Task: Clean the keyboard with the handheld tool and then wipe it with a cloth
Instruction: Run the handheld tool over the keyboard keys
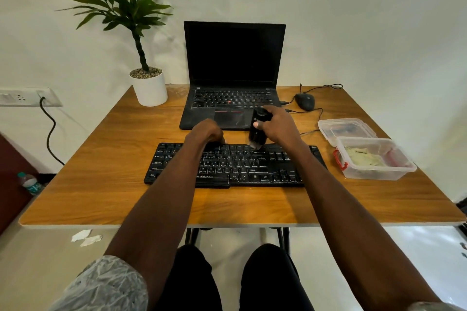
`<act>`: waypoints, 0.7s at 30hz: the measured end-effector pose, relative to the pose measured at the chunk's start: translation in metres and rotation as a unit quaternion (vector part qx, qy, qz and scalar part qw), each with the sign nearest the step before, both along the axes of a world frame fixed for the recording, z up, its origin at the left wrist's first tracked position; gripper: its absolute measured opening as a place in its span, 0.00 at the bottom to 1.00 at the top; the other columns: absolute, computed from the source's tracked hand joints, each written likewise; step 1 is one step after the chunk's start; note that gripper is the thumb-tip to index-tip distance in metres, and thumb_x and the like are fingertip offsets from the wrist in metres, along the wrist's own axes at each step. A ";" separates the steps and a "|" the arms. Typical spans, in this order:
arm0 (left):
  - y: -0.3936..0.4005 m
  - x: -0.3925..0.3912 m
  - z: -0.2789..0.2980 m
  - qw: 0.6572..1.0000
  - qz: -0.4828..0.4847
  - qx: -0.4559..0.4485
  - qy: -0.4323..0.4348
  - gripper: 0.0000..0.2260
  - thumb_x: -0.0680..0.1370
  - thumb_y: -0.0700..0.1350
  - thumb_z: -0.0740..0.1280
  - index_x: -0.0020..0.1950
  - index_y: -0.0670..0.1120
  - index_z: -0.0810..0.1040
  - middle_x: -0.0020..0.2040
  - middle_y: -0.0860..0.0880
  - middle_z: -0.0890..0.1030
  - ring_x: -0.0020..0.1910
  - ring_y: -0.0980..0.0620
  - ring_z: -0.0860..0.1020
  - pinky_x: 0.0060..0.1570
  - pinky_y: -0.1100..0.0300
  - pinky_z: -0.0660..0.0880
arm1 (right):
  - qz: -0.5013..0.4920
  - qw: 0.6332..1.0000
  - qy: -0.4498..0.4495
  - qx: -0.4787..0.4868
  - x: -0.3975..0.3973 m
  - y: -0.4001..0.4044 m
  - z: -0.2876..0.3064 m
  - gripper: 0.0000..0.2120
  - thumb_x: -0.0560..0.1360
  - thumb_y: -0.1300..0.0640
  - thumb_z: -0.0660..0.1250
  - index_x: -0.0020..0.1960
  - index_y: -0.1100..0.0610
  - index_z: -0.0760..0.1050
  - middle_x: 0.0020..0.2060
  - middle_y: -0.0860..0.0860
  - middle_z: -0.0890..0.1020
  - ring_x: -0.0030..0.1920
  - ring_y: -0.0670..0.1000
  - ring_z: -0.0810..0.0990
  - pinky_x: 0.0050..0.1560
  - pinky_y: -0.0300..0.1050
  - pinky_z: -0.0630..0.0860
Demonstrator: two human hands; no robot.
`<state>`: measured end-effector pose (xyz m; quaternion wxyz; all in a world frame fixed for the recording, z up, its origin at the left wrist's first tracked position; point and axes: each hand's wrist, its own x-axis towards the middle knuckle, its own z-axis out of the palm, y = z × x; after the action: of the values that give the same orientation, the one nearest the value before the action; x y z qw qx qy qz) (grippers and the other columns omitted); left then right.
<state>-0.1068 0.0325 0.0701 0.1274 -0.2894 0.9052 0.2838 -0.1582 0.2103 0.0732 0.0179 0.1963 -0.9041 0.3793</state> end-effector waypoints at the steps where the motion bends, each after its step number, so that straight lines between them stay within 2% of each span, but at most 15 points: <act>1: 0.001 0.000 0.001 1.000 -0.001 -0.003 0.000 0.11 0.75 0.47 0.73 0.42 0.40 0.77 0.38 0.46 0.77 0.34 0.51 0.74 0.45 0.55 0.71 | -0.013 1.000 0.021 0.011 0.000 0.001 0.002 0.25 0.74 0.55 0.71 0.70 0.55 0.71 0.61 0.53 0.79 0.59 0.54 0.78 0.56 0.47 0.74; 2: 0.002 0.000 0.002 1.000 -0.007 -0.012 -0.002 0.11 0.75 0.47 0.73 0.44 0.39 0.78 0.40 0.46 0.78 0.36 0.50 0.75 0.45 0.55 0.71 | -0.015 0.999 0.026 0.013 -0.001 0.002 0.003 0.25 0.74 0.55 0.71 0.70 0.55 0.71 0.61 0.53 0.79 0.59 0.55 0.78 0.57 0.49 0.75; 4: 0.005 0.001 0.004 0.999 -0.023 -0.035 -0.005 0.13 0.75 0.47 0.73 0.51 0.37 0.80 0.48 0.44 0.79 0.44 0.47 0.78 0.48 0.55 0.72 | 0.024 0.999 -0.026 -0.038 -0.001 0.002 0.004 0.23 0.73 0.57 0.72 0.67 0.55 0.73 0.58 0.54 0.80 0.58 0.56 0.79 0.57 0.54 0.78; 6: 0.007 0.002 0.005 0.998 -0.029 -0.050 -0.015 0.16 0.75 0.47 0.73 0.57 0.37 0.80 0.53 0.43 0.80 0.49 0.46 0.78 0.50 0.55 0.72 | 0.044 0.997 -0.052 -0.047 -0.002 0.004 0.000 0.22 0.73 0.57 0.72 0.66 0.55 0.73 0.58 0.52 0.79 0.58 0.54 0.78 0.58 0.54 0.78; 8: 0.008 0.003 0.005 0.998 -0.032 -0.049 -0.016 0.15 0.75 0.46 0.73 0.56 0.38 0.80 0.51 0.44 0.80 0.45 0.48 0.76 0.49 0.56 0.72 | 0.017 1.000 -0.020 -0.008 -0.003 0.009 -0.002 0.24 0.74 0.56 0.71 0.68 0.55 0.72 0.59 0.50 0.78 0.58 0.51 0.76 0.59 0.48 0.74; 11: 0.010 0.003 0.006 0.998 -0.026 -0.054 -0.007 0.11 0.76 0.45 0.72 0.52 0.39 0.80 0.47 0.45 0.78 0.43 0.49 0.76 0.47 0.56 0.72 | -0.018 0.999 0.039 0.025 -0.007 0.016 0.001 0.25 0.73 0.54 0.71 0.69 0.54 0.71 0.62 0.53 0.78 0.60 0.55 0.77 0.59 0.51 0.75; 14: 0.015 0.002 0.007 0.996 -0.029 -0.084 -0.004 0.08 0.75 0.44 0.72 0.42 0.40 0.78 0.47 0.44 0.80 0.42 0.48 0.77 0.44 0.56 0.73 | 0.029 0.998 -0.039 -0.049 -0.008 0.018 0.000 0.21 0.73 0.56 0.72 0.65 0.54 0.74 0.57 0.53 0.80 0.56 0.54 0.79 0.58 0.54 0.77; 16: 0.017 0.000 0.005 0.994 -0.033 -0.107 -0.008 0.09 0.74 0.44 0.73 0.39 0.41 0.76 0.49 0.44 0.81 0.42 0.47 0.78 0.43 0.56 0.73 | 0.027 0.999 -0.034 -0.031 -0.009 0.022 -0.003 0.22 0.73 0.57 0.73 0.66 0.54 0.74 0.58 0.52 0.80 0.57 0.53 0.78 0.56 0.47 0.75; 19: 0.018 -0.002 0.005 0.992 -0.035 -0.124 -0.005 0.07 0.73 0.42 0.72 0.41 0.41 0.76 0.50 0.43 0.81 0.43 0.46 0.77 0.42 0.56 0.73 | -0.020 0.999 0.029 0.020 -0.011 0.027 0.001 0.25 0.72 0.55 0.72 0.68 0.55 0.73 0.61 0.53 0.80 0.60 0.56 0.78 0.57 0.49 0.74; 21: 0.020 0.000 0.007 0.992 -0.043 -0.122 -0.003 0.06 0.74 0.42 0.72 0.43 0.41 0.77 0.48 0.43 0.79 0.43 0.46 0.76 0.43 0.56 0.73 | -0.002 1.000 0.009 -0.007 -0.012 0.027 0.002 0.24 0.73 0.56 0.72 0.67 0.55 0.73 0.59 0.54 0.80 0.58 0.56 0.78 0.57 0.53 0.77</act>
<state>-0.1068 0.0521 0.0772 0.1056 -0.2645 0.9444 0.1645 -0.1701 0.2373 0.0751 0.0278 0.1975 -0.9017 0.3835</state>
